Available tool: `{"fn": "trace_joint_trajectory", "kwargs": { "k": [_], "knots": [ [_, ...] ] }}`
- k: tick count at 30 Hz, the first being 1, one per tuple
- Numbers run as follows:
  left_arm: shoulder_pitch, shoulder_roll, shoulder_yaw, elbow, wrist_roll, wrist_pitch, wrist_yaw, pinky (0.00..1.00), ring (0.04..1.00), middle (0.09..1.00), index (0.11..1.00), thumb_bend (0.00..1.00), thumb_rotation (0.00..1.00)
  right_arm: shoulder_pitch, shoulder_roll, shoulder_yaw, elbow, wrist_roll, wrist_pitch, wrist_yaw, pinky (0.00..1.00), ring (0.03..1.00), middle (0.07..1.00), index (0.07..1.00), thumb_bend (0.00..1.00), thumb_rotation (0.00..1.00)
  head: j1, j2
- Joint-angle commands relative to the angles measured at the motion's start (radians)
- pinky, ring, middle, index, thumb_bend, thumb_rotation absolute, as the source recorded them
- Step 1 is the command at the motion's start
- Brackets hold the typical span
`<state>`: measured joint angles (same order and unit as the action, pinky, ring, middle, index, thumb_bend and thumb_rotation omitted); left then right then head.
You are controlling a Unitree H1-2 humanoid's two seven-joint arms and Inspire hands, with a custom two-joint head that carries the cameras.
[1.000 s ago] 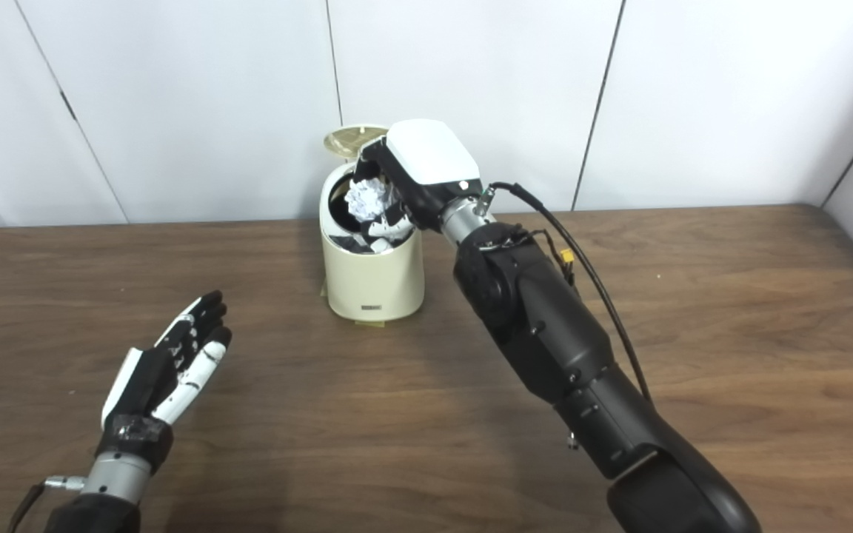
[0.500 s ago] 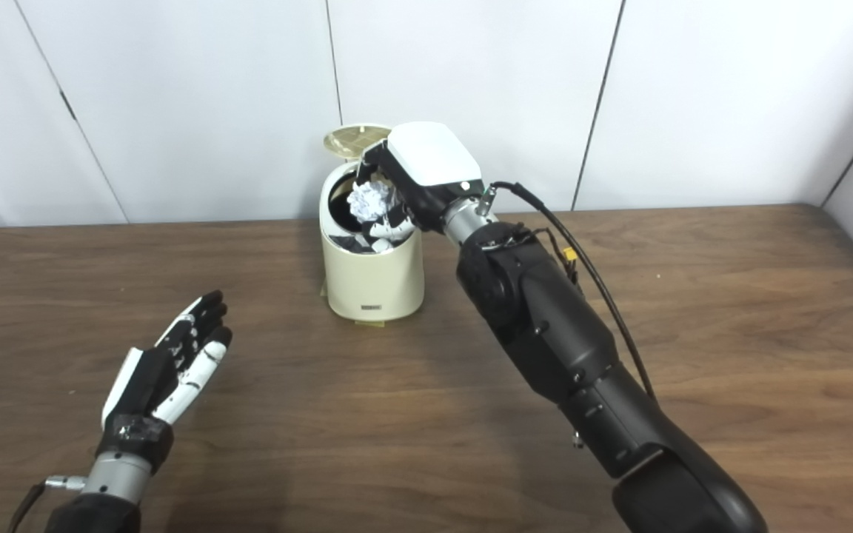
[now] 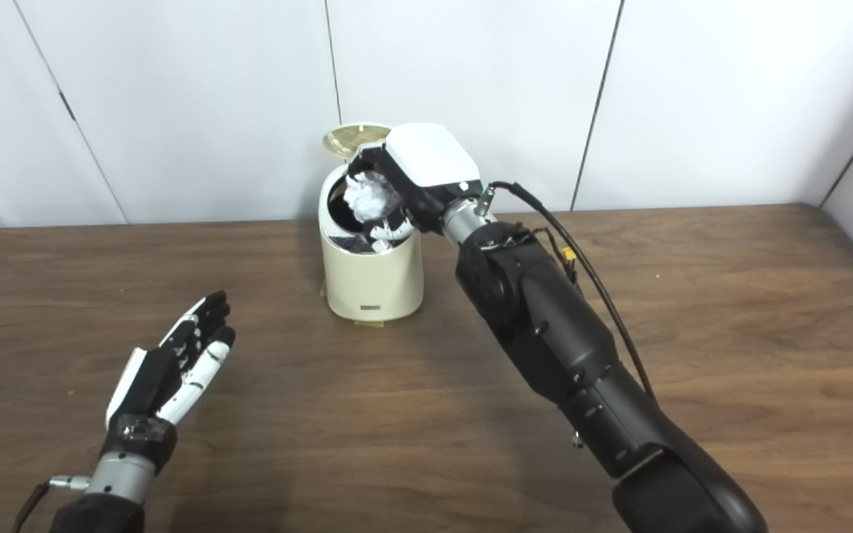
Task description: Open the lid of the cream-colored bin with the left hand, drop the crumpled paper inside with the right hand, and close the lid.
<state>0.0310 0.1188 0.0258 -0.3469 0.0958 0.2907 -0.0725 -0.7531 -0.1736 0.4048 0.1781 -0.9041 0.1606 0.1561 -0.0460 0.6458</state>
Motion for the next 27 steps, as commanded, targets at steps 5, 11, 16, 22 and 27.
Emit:
{"fn": "trace_joint_trajectory", "kwargs": {
  "k": [5,11,16,22,27],
  "knots": [
    [-0.019,-0.004,0.0,-0.03,0.006,-0.03,0.014,0.96,0.952,0.929,0.965,0.54,0.61,-0.037,-0.007,0.005,-0.027,0.0,0.026,0.058,0.76,0.866,0.867,0.825,0.88,0.3,-0.001,0.001],
    [-0.018,-0.005,0.001,-0.028,0.0,-0.031,0.014,0.95,0.951,0.932,0.968,0.53,0.6,-0.034,-0.007,0.005,-0.029,0.008,0.033,0.069,0.78,0.881,0.884,0.867,0.86,0.38,0.0,0.003],
    [-0.016,-0.007,0.0,-0.034,0.015,-0.027,0.021,0.94,0.935,0.911,0.953,0.53,0.59,-0.033,-0.013,0.012,-0.029,0.002,0.029,0.073,0.76,0.87,0.871,0.863,0.85,0.42,0.002,0.005],
    [-0.016,-0.027,0.006,-0.031,0.052,-0.053,0.064,0.71,0.762,0.788,0.844,0.48,0.39,-0.029,-0.017,0.016,-0.027,0.001,0.026,0.066,0.75,0.856,0.852,0.851,0.85,0.38,0.005,0.007],
    [-0.022,-0.05,0.015,-0.02,0.059,-0.083,0.102,0.53,0.587,0.672,0.724,0.43,0.07,-0.025,-0.021,0.014,-0.03,0.007,0.023,0.069,0.76,0.859,0.849,0.855,0.84,0.36,0.009,0.007]
  ]
}}
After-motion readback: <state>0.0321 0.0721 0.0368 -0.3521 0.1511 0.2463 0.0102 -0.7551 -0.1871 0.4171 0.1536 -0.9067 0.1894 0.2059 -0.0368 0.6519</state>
